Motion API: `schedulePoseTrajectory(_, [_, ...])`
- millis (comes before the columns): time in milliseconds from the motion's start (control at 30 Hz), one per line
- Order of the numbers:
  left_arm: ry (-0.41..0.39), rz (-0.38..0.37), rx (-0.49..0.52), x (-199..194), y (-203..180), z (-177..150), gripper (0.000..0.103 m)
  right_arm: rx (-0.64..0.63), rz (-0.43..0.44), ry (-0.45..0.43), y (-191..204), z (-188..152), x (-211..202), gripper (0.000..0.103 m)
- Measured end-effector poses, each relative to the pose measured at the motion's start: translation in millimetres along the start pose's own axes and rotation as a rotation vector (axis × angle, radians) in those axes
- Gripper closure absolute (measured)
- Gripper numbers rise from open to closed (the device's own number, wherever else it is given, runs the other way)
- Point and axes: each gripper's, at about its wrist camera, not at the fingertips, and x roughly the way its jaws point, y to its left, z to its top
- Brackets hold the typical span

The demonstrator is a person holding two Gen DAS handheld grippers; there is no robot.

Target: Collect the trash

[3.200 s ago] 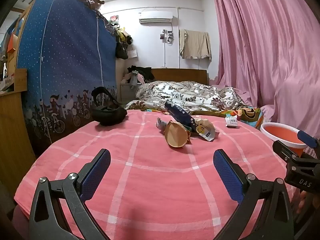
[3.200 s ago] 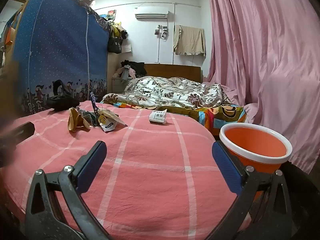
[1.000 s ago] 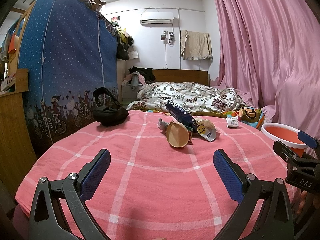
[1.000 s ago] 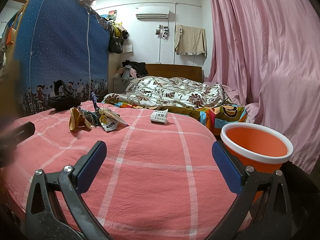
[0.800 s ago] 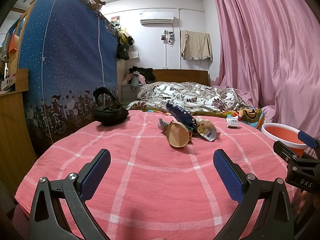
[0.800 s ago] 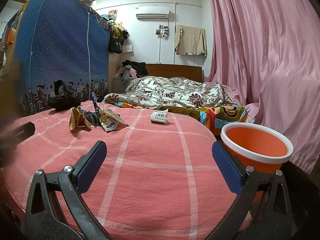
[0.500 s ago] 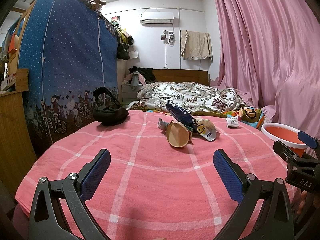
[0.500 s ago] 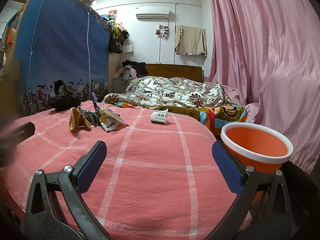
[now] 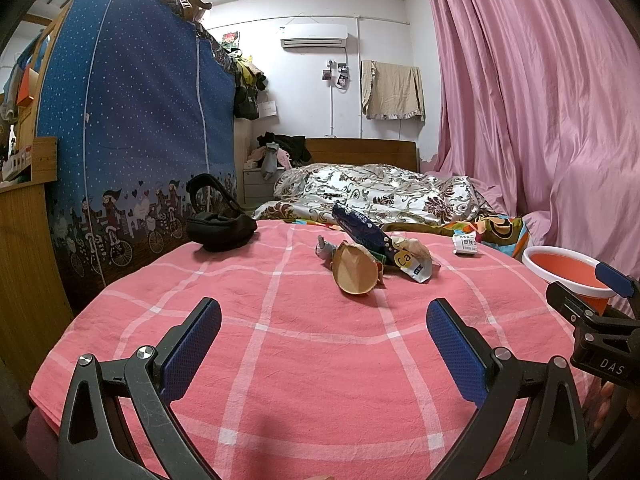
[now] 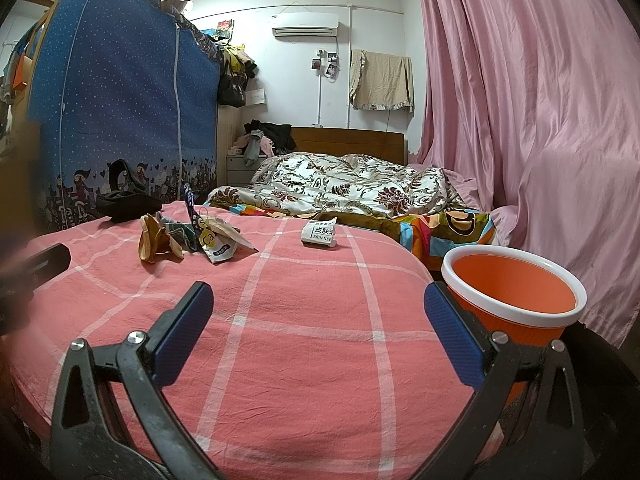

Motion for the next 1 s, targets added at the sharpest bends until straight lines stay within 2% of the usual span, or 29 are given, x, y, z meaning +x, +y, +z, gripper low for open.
schedulePoseTrajectory(1000, [0.003, -0.016, -0.033, -0.7, 6.8, 4.3, 0.002, 0.000, -0.005, -0.012, 3.8, 2.1, -1.6, 0.000])
